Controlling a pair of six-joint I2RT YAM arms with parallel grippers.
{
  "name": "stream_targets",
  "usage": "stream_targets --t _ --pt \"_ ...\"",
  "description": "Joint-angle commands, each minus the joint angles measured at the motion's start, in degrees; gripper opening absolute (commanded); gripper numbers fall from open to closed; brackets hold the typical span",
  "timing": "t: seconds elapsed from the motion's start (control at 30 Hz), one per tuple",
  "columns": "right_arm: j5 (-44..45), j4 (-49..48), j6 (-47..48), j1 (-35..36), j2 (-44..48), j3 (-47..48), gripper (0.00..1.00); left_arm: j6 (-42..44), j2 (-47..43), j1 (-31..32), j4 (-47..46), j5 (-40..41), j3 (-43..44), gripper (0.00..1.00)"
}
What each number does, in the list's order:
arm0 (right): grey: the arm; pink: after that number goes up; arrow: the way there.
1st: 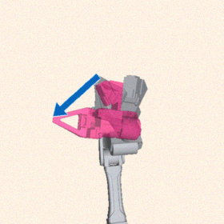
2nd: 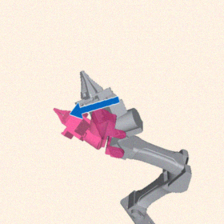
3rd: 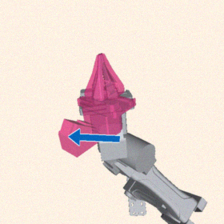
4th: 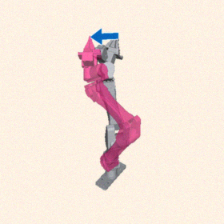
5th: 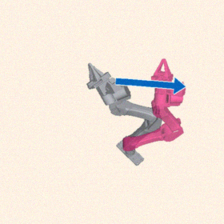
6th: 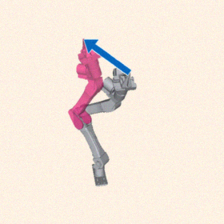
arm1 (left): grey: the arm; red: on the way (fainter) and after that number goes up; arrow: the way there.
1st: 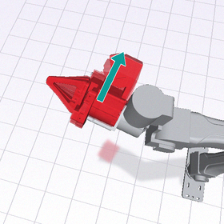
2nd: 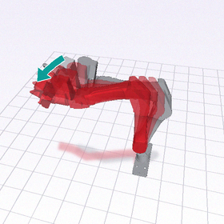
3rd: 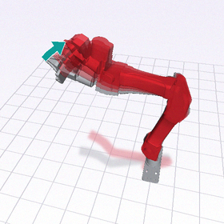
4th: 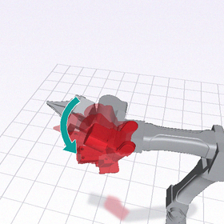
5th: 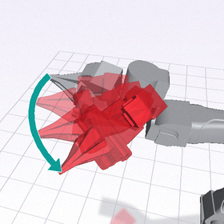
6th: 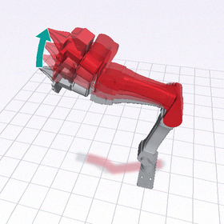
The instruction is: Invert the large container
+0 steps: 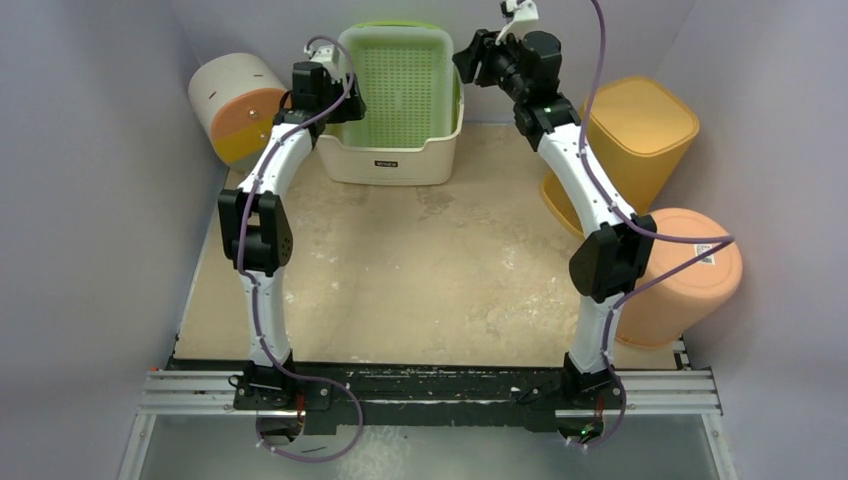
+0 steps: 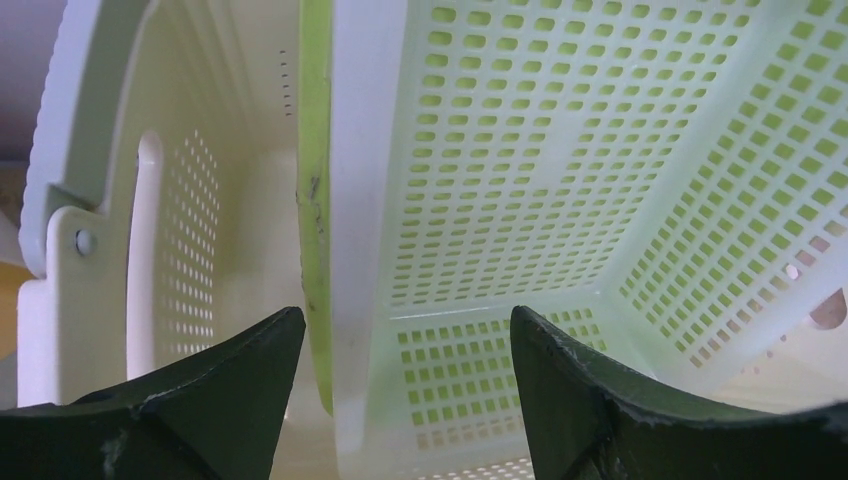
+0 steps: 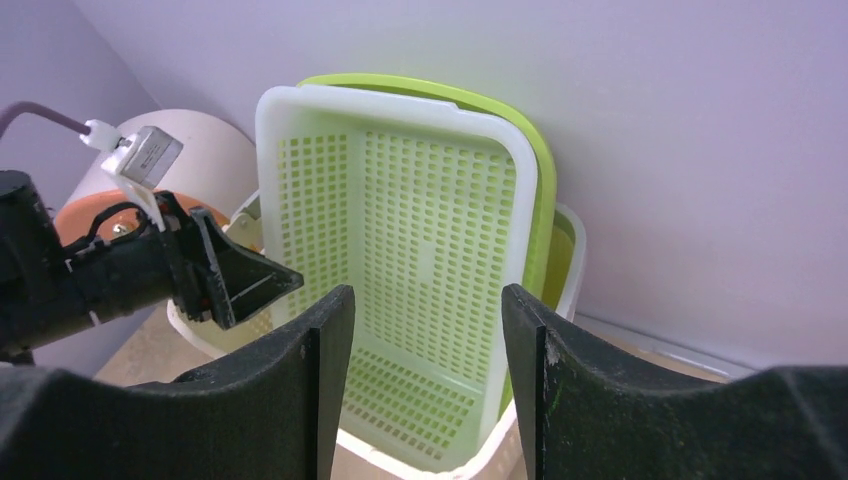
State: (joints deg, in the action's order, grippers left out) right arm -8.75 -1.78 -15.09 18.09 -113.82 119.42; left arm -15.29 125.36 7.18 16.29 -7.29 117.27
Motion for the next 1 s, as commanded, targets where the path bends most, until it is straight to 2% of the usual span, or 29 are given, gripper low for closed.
stream_targets --t 0.0,0.17,0.3,0.53,0.77,0.87,0.97 --pt "0.1 1.1 2.0 -1.1 3.3 -2.5 0.59 1.0 1.0 -0.2 -4.4 0.5 3.2 0.69" --pt "0.0 1.3 2.1 -2.4 4.4 -4.3 0.59 0.8 0.6 -0.1 -3.4 0.5 2.8 0.58" --pt "-0.8 0.9 1.8 -3.1 4.2 -5.0 0.59 1.6 -0.3 -0.1 -2.8 1.3 2.2 0.46" --pt "-2.1 0.7 1.3 -3.9 4.6 -6.8 0.59 2.5 1.5 -0.1 -3.5 4.1 1.3 0.46" --pt "-2.6 0.3 1.4 -5.7 6.4 -9.7 0.59 7.3 6.1 1.7 -2.1 9.2 7.1 0.44" --pt "-2.6 0.4 1.6 -6.4 6.8 -10.4 0.59 7.2 7.7 2.4 -2.3 9.3 8.4 0.32" --pt "-2.6 0.3 1.6 -6.9 7.2 -11.0 0.59 6.0 8.1 2.6 -2.8 9.3 7.9 0.08"
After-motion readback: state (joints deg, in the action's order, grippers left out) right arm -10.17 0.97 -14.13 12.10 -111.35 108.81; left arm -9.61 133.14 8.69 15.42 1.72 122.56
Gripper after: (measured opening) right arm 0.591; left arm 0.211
